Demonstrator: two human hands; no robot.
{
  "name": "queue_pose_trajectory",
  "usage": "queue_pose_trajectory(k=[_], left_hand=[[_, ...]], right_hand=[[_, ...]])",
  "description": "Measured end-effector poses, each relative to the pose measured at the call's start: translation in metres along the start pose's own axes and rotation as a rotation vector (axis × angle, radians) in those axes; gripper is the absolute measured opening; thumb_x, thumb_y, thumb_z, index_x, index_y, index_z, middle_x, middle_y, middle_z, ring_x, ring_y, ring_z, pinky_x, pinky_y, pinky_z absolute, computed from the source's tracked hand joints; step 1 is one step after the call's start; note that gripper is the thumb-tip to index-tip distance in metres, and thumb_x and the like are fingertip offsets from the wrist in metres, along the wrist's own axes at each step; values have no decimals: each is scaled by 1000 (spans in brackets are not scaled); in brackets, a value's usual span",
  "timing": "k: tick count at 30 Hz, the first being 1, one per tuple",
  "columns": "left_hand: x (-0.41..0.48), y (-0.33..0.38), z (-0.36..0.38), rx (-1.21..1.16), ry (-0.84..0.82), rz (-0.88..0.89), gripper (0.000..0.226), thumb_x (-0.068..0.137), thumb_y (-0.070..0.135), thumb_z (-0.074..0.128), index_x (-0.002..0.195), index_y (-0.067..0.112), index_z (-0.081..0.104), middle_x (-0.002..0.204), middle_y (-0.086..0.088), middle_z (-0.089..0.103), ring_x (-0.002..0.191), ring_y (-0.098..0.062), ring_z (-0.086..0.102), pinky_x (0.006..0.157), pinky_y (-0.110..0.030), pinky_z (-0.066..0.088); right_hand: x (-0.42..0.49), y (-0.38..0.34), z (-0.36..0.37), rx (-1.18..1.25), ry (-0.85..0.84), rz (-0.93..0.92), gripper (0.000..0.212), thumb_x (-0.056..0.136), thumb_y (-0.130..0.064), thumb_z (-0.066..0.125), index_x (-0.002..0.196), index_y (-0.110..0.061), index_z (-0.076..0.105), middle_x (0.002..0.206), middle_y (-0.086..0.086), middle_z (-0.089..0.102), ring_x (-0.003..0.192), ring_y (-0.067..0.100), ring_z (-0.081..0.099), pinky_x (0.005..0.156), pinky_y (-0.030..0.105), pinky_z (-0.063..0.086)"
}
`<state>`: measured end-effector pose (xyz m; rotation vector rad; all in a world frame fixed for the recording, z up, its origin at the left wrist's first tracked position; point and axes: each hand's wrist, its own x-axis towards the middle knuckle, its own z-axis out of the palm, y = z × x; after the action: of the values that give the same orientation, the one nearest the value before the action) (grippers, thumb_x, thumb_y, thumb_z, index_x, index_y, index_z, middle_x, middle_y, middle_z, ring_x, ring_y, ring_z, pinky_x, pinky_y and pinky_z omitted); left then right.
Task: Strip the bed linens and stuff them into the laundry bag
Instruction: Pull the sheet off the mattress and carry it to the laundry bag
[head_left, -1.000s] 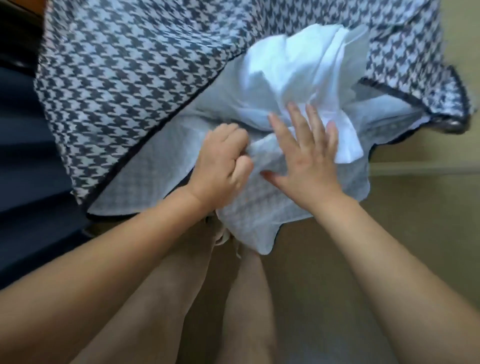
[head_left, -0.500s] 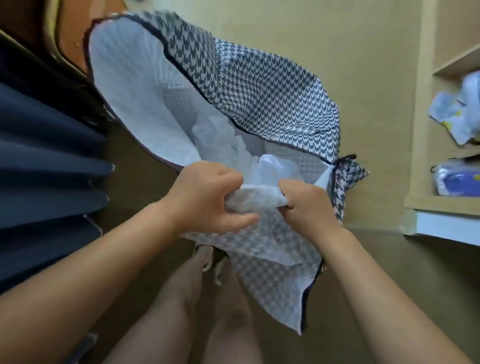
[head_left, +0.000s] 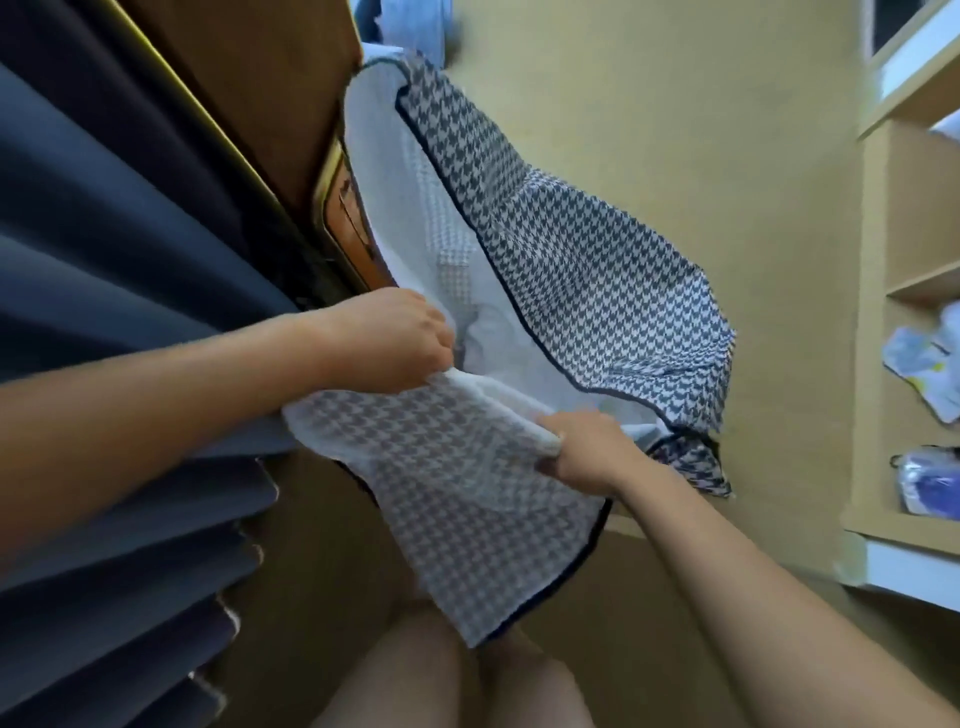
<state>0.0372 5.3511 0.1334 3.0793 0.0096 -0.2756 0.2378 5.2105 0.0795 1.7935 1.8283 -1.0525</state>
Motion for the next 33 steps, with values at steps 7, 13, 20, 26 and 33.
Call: queue_pose_trajectory(k=[7, 13, 20, 26, 33], left_hand=[[-36, -36, 6, -30, -208, -543, 59, 81, 45, 66, 127, 10, 55, 115, -9, 59, 103, -28, 55, 92, -38, 42], [-34, -33, 1, -12, 45, -553, 65, 73, 13, 66, 136, 8, 48, 105, -11, 65, 106, -31, 59, 103, -56, 31], [-83, -125, -44, 256, 391, -564, 14, 70, -11, 61, 75, 2, 66, 81, -15, 69, 86, -35, 67, 93, -64, 36], [-97, -109, 15, 287, -1, -453, 23, 56, -13, 69, 60, 6, 59, 63, -8, 59, 72, -32, 64, 78, -61, 49], [-68, -87, 74, 122, -412, -716, 24, 88, 0, 47, 101, 11, 63, 106, -5, 61, 114, -26, 49, 107, -56, 24]], right_hand=[[22, -45, -18, 72, 327, 45, 37, 93, -15, 43, 61, -21, 24, 61, 0, 33, 65, 27, 42, 45, 28, 20], [17, -109, -39, 256, 351, 48, 38, 88, -3, 44, 59, -15, 23, 58, 2, 29, 50, 14, 23, 44, 28, 12], [30, -189, -67, 740, 544, -34, 15, 93, -7, 43, 79, -12, 40, 80, 12, 51, 73, 26, 43, 57, 31, 23], [63, -180, -25, 525, 72, 41, 36, 96, -20, 45, 130, -9, 44, 123, 14, 57, 111, 33, 54, 85, 38, 45], [54, -133, 4, 536, 75, 75, 32, 96, -23, 46, 124, -9, 51, 120, 10, 59, 103, 28, 58, 81, 34, 47]])
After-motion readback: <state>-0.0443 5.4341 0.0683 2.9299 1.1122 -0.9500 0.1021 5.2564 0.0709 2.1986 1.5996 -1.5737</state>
